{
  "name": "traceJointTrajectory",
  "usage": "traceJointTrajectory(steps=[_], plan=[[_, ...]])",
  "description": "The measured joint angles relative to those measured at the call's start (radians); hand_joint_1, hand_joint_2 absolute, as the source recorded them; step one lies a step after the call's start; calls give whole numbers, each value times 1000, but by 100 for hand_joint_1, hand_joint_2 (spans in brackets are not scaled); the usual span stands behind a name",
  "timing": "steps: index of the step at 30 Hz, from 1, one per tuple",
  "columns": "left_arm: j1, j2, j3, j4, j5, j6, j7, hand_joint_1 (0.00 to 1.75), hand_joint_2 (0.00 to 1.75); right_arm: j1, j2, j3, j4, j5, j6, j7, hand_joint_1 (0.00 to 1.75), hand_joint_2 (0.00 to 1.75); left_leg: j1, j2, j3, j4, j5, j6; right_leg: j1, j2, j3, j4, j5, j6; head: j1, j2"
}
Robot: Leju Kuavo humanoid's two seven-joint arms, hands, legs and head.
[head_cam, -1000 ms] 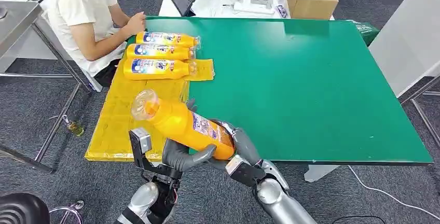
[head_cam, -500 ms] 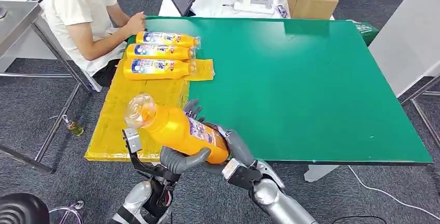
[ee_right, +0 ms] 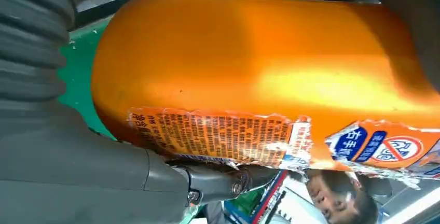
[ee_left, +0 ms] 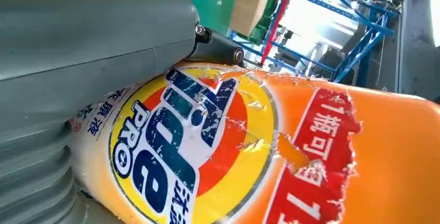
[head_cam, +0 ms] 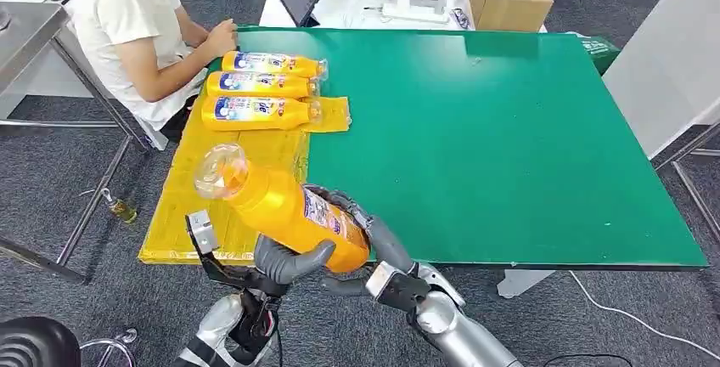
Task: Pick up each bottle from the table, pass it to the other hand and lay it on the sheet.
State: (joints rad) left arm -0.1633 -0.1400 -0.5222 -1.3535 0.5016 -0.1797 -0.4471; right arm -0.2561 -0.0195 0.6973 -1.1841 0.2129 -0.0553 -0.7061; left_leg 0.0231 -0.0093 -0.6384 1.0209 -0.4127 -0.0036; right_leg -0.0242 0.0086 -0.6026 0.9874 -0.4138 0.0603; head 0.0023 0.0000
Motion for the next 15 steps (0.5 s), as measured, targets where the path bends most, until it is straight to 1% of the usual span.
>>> traceJointTrajectory(steps=[5,6,10,11,12,13,14,15], plan=[[17,-3,11,-22,-10,45,14,175,175,16,4,-18,3,16,-18,0,0,175,0,0,0,0,0,0,0,0,0,0,0,0,0,0],[21,-4,12,-27,-6,56,19,175,175,22,5,-25,3,21,-28,0,0,0,0,0,0,0,0,0,0,0,0,0,0,0,0,0],[27,-8,15,-43,2,68,22,175,175,39,8,-43,7,23,-40,5,0,0,0,0,0,0,0,0,0,0,0,0,0,0,0,0],[27,-8,17,-47,2,73,22,119,175,45,8,-47,9,23,-45,5,0,0,0,0,0,0,0,0,0,0,0,0,0,0,0,0],[27,-9,18,-50,3,79,22,19,175,50,8,-53,10,30,-59,5,0,0,0,0,0,0,0,0,0,0,0,0,0,0,1,0],[27,-10,19,-56,6,95,23,14,175,56,9,-60,10,39,-79,5,0,0,0,0,0,0,0,0,0,0,0,0,0,0,0,0],[27,-11,21,-60,-3,124,23,31,175,62,9,-66,10,48,-102,5,0,0,0,0,0,0,0,0,0,0,0,0,0,0,-1,0],[27,-12,27,-63,-30,177,16,44,175,71,9,-73,8,61,-137,5,0,0,0,0,0,0,0,0,0,0,0,0,0,0,1,0]])
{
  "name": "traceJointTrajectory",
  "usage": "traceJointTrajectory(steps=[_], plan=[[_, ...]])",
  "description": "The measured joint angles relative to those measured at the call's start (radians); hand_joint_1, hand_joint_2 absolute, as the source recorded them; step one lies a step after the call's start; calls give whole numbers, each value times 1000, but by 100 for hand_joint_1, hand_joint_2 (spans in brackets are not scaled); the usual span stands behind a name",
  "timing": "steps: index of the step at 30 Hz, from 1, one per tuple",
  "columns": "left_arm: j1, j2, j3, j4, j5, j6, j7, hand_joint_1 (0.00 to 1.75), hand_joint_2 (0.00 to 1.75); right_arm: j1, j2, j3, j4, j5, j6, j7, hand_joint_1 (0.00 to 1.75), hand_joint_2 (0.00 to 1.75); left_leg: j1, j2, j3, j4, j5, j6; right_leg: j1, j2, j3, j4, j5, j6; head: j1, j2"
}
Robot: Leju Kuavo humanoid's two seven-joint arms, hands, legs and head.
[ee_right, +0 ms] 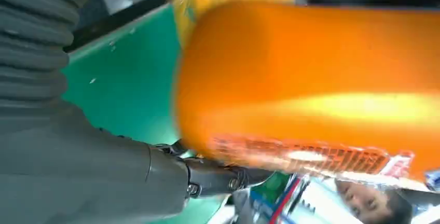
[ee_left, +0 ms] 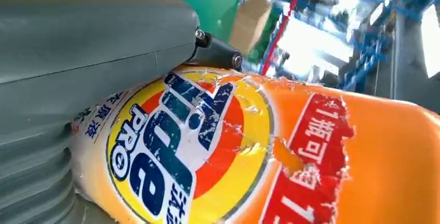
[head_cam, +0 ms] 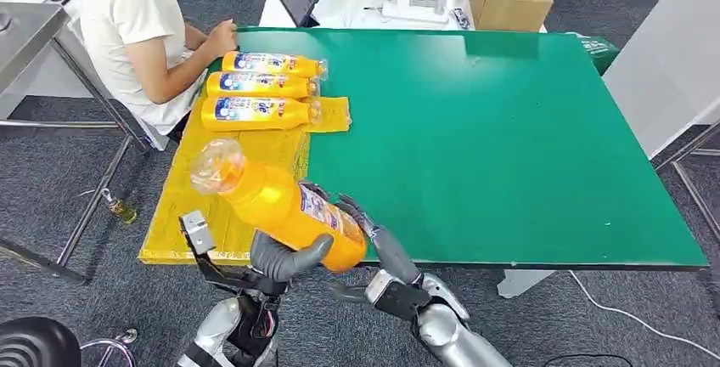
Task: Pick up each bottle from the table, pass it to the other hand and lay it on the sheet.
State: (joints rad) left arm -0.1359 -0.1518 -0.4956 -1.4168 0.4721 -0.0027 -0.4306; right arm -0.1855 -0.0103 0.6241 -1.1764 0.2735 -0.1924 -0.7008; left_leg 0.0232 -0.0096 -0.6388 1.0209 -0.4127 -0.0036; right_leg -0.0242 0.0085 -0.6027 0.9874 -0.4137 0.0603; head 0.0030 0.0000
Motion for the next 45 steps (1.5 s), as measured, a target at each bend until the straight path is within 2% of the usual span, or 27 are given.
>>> traceJointTrajectory(steps=[1,2,3,4,6,8,9,12,15,17,19,23,25,27,30,31,32,33,35,37,38,40,45], plan=[[0,0,5,-1,-22,46,-7,79,175,10,0,-7,-5,6,-33,0,0,0,0,0,0,0,0,0,0,0,0,0,0,0,0,0],[-1,0,13,-2,-30,71,-8,101,175,21,0,-13,-13,11,-66,0,0,0,0,0,0,0,0,0,0,0,0,0,0,0,-1,0],[-1,1,18,-2,-37,81,-8,108,175,29,0,-18,-20,13,-86,0,0,0,0,0,0,0,0,0,0,0,0,0,0,0,-1,0],[-1,1,20,-2,-46,92,-12,138,175,37,0,-21,-27,13,-96,0,0,0,0,0,0,0,0,0,0,0,0,0,0,0,0,0],[-2,2,28,-2,-69,115,-16,143,175,51,-1,-31,-40,12,-107,0,0,0,0,0,0,0,0,0,0,0,0,0,0,0,0,0],[-9,7,37,0,-129,177,-29,140,175,62,-4,-43,-49,13,-122,0,0,0,0,0,0,0,0,0,0,0,-1,0,0,0,-1,0],[-15,10,37,4,-190,226,-44,145,175,66,-5,-49,-53,11,-122,0,0,0,0,0,0,0,0,0,0,0,-1,0,0,0,-1,0],[-51,19,37,44,-467,422,-74,140,175,70,-10,-66,-75,10,-134,0,0,0,0,0,0,0,0,0,0,0,0,0,0,0,-1,0],[-89,28,40,105,-675,543,-62,147,175,69,-11,-84,-92,13,-138,0,0,0,0,0,0,0,0,0,0,0,0,0,0,0,-1,0],[-105,35,42,140,-772,592,-29,145,175,69,-11,-92,-100,13,-145,0,0,0,0,0,0,0,0,0,0,0,0,0,0,0,-1,0],[-144,45,46,217,-1005,657,77,145,175,67,-9,-100,-109,16,-159,0,0,0,0,0,0,0,1,0,0,0,0,0,0,0,0,0],[-215,63,61,370,-1251,647,196,145,175,60,-3,-110,-115,17,-153,0,0,0,0,0,0,0,1,0,0,0,0,0,0,0,0,0],[-237,68,63,425,-1270,645,211,145,175,58,2,-113,-115,20,-151,0,0,0,0,0,0,0,1,0,0,0,0,1,0,0,-1,0],[-259,71,63,469,-1312,627,243,138,175,57,4,-116,-115,23,-148,0,0,0,0,0,0,0,1,0,0,0,0,1,0,0,-1,0],[-307,73,66,566,-1368,572,291,141,175,52,11,-118,-115,24,-136,0,0,0,0,0,0,0,1,0,0,0,0,1,0,0,-1,0],[-326,74,68,594,-1372,552,296,134,175,49,13,-119,-114,24,-132,0,0,0,0,0,0,0,1,0,0,0,0,1,0,0,0,0],[-344,74,73,628,-1366,521,298,98,175,47,14,-119,-113,23,-130,0,0,0,0,0,0,0,1,0,0,0,0,1,0,0,-1,0],[-365,73,83,665,-1348,486,294,98,175,44,16,-119,-111,22,-130,0,0,0,0,0,0,0,1,0,0,0,0,1,0,0,0,0],[-401,72,103,716,-1310,435,276,54,175,40,21,-121,-106,16,-130,0,0,0,0,-1,0,0,1,0,0,0,0,1,0,0,-1,0],[-446,68,125,776,-1288,401,276,35,175,34,27,-126,-97,-1,-124,0,0,0,0,-1,0,0,1,0,0,-1,1,1,0,0,0,0],[-463,67,134,799,-1288,396,281,5,175,32,30,-128,-93,-8,-123,0,0,0,0,-1,1,0,1,0,0,-1,2,1,0,0,-1,0],[-488,66,142,843,-1288,387,289,0,175,32,35,-134,-87,-13,-125,0,0,0,0,-1,2,0,1,0,0,0,3,1,0,0,0,0],[-514,63,159,903,-1292,358,286,0,175,31,39,-135,-74,-11,-131,0,0,0,0,-1,4,0,1,0,0,0,4,1,0,0,0,0]])
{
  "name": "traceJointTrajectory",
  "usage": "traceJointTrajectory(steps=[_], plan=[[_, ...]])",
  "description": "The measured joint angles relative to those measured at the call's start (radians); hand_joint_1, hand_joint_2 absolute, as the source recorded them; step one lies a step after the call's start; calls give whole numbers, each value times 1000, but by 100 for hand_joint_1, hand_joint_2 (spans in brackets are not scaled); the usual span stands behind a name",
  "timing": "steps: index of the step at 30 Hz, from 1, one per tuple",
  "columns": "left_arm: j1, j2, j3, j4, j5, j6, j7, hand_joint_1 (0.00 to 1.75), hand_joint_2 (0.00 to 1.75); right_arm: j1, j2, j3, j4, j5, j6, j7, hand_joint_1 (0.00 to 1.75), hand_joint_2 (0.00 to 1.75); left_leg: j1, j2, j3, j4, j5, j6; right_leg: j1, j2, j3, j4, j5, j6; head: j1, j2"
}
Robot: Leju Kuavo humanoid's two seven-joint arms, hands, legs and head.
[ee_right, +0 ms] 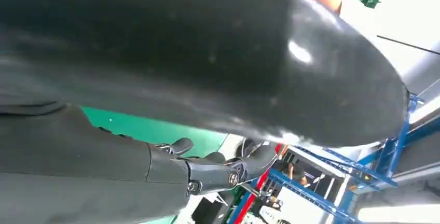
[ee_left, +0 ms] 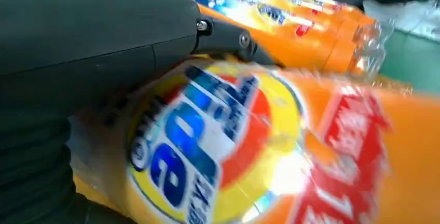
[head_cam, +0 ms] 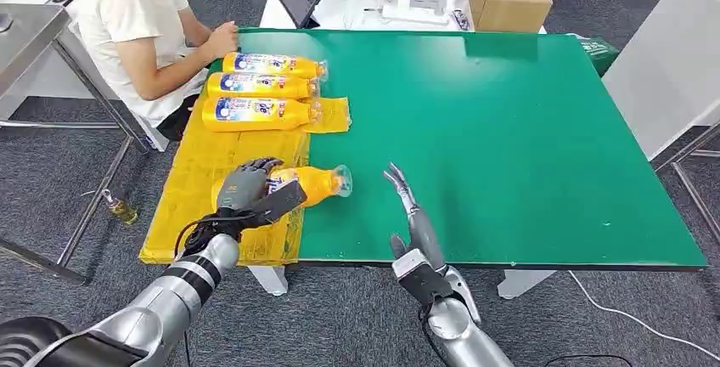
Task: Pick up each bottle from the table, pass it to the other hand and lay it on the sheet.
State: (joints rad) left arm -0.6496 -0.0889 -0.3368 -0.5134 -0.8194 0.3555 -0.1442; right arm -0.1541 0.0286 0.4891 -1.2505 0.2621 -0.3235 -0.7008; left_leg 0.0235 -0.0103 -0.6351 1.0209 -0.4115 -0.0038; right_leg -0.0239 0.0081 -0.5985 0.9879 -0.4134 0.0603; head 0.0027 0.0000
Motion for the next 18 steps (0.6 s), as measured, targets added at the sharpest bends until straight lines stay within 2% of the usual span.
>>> traceJointTrajectory(steps=[18], plan=[[-21,3,-29,38,-64,-159,-102,0,175,-10,2,-5,39,-30,-1,0,0,0,0,0,2,0,0,0,0,0,3,0,0,0,0,0]])
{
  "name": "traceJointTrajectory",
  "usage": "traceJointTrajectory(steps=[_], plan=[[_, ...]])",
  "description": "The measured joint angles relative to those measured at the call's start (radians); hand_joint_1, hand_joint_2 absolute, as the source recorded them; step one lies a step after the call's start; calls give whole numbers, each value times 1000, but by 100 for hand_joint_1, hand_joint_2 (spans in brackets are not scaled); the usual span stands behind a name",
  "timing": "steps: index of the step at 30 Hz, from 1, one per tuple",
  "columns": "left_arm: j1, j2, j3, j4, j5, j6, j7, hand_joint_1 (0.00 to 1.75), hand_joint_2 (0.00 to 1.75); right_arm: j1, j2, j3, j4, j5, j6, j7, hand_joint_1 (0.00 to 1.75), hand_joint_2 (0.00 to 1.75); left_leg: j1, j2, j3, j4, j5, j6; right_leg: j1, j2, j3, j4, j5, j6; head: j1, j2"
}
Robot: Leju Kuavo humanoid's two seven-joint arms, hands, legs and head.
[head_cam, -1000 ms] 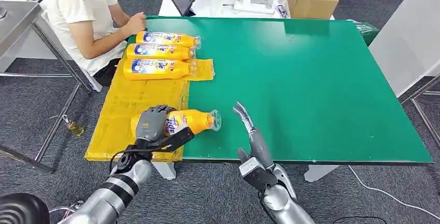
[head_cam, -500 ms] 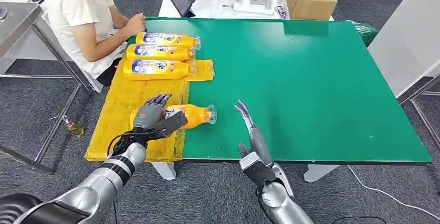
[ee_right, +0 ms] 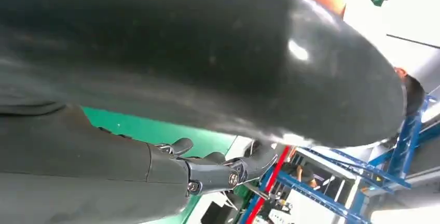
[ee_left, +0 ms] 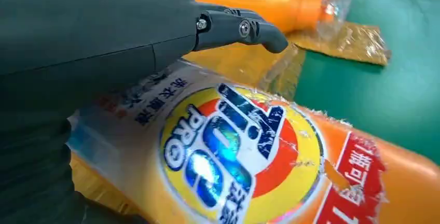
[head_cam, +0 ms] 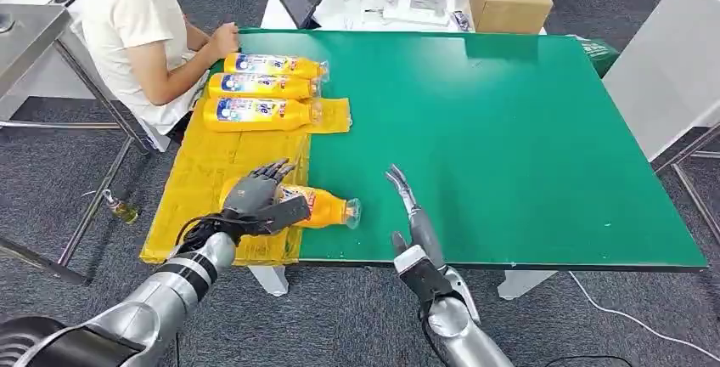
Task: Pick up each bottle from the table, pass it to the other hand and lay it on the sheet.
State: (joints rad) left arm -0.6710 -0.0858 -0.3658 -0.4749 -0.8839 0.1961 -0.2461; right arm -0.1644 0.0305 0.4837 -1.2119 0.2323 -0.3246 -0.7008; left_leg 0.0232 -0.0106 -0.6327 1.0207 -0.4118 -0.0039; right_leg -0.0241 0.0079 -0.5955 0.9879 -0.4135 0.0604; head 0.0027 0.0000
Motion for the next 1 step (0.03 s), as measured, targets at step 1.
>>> traceJointTrajectory(steps=[1], plan=[[1,0,-3,-2,-3,-2,-4,0,175,0,0,-2,2,-1,0,0,0,0,0,0,0,0,0,0,0,0,0,0,0,0,0,0]])
